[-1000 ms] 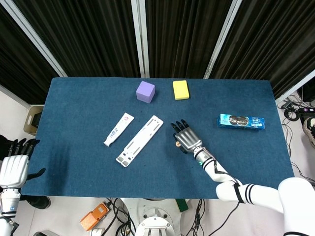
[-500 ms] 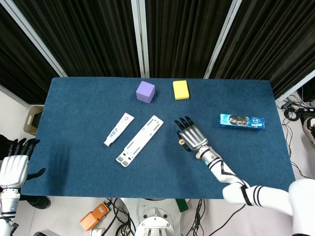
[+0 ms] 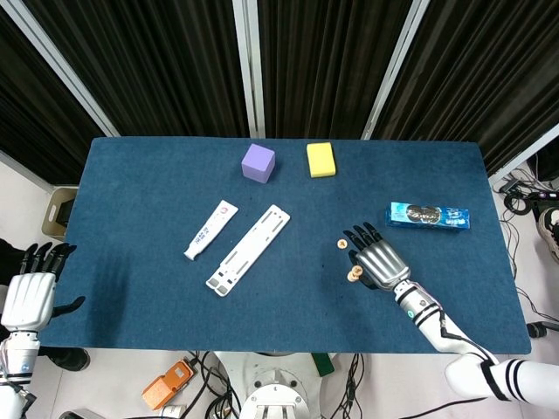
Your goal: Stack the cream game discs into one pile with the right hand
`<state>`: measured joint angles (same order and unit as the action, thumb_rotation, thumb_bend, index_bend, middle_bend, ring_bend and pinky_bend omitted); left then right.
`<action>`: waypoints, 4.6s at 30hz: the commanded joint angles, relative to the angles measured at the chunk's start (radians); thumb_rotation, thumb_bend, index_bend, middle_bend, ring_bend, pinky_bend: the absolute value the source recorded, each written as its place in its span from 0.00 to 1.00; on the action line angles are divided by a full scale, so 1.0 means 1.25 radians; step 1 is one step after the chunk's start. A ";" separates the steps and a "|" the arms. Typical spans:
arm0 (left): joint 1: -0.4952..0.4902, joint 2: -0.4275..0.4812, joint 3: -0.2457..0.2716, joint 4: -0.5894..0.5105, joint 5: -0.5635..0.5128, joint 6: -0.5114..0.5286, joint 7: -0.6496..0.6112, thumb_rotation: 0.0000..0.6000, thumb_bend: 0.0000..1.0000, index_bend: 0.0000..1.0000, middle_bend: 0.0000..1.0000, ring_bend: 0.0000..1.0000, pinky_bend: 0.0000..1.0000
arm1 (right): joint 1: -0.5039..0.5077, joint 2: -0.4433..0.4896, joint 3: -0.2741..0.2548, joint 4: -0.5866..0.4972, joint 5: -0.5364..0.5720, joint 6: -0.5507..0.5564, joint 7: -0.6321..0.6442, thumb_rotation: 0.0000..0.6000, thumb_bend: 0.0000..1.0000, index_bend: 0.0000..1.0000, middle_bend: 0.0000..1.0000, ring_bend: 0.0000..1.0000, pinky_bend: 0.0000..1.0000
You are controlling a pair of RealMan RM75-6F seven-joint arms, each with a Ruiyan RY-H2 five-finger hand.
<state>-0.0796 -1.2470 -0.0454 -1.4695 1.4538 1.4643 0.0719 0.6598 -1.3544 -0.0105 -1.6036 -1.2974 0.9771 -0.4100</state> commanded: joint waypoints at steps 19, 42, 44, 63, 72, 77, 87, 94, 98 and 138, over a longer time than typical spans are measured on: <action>0.007 -0.003 0.003 0.007 -0.008 0.002 -0.007 1.00 0.08 0.15 0.13 0.07 0.00 | -0.005 -0.020 0.007 0.024 0.007 -0.028 -0.019 1.00 0.49 0.52 0.13 0.03 0.08; 0.008 -0.010 0.003 0.020 -0.009 -0.001 -0.014 1.00 0.08 0.15 0.13 0.07 0.00 | -0.015 -0.010 0.005 0.009 -0.004 -0.027 -0.038 1.00 0.49 0.48 0.13 0.03 0.08; 0.008 -0.010 0.003 0.021 -0.010 -0.001 -0.015 1.00 0.07 0.15 0.13 0.07 0.00 | -0.019 -0.004 0.015 0.004 -0.009 -0.016 -0.007 1.00 0.49 0.48 0.13 0.03 0.08; 0.005 -0.007 0.002 0.014 -0.018 -0.011 -0.006 1.00 0.08 0.15 0.13 0.07 0.00 | 0.121 -0.141 0.109 0.181 0.220 -0.143 -0.146 1.00 0.44 0.47 0.13 0.03 0.08; 0.005 -0.006 0.003 0.014 -0.021 -0.015 -0.004 1.00 0.07 0.15 0.13 0.07 0.00 | 0.142 -0.186 0.095 0.239 0.245 -0.155 -0.159 1.00 0.44 0.49 0.13 0.03 0.08; 0.004 -0.007 0.002 0.016 -0.022 -0.018 -0.004 1.00 0.07 0.15 0.13 0.07 0.00 | 0.146 -0.192 0.091 0.256 0.250 -0.160 -0.151 1.00 0.44 0.51 0.13 0.03 0.08; 0.004 -0.008 0.002 0.021 -0.024 -0.019 -0.009 1.00 0.08 0.15 0.13 0.07 0.00 | 0.134 -0.173 0.091 0.239 0.221 -0.122 -0.118 1.00 0.46 0.56 0.14 0.03 0.08; 0.001 -0.009 0.000 0.023 -0.021 -0.019 -0.013 1.00 0.08 0.15 0.13 0.07 0.00 | 0.077 -0.056 0.073 0.100 0.137 -0.035 -0.064 1.00 0.46 0.56 0.14 0.03 0.08; -0.001 -0.009 0.000 0.020 -0.018 -0.018 -0.011 1.00 0.07 0.15 0.13 0.07 0.00 | 0.041 0.015 0.043 0.015 0.074 0.001 -0.031 1.00 0.46 0.56 0.14 0.03 0.08; 0.007 -0.014 0.005 0.027 -0.015 -0.009 -0.018 1.00 0.08 0.15 0.13 0.07 0.00 | 0.014 0.014 0.004 -0.024 0.016 -0.035 -0.101 1.00 0.46 0.51 0.14 0.04 0.08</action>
<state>-0.0713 -1.2644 -0.0396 -1.4358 1.4351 1.4525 0.0491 0.6773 -1.3373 -0.0052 -1.6336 -1.2770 0.9337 -0.5366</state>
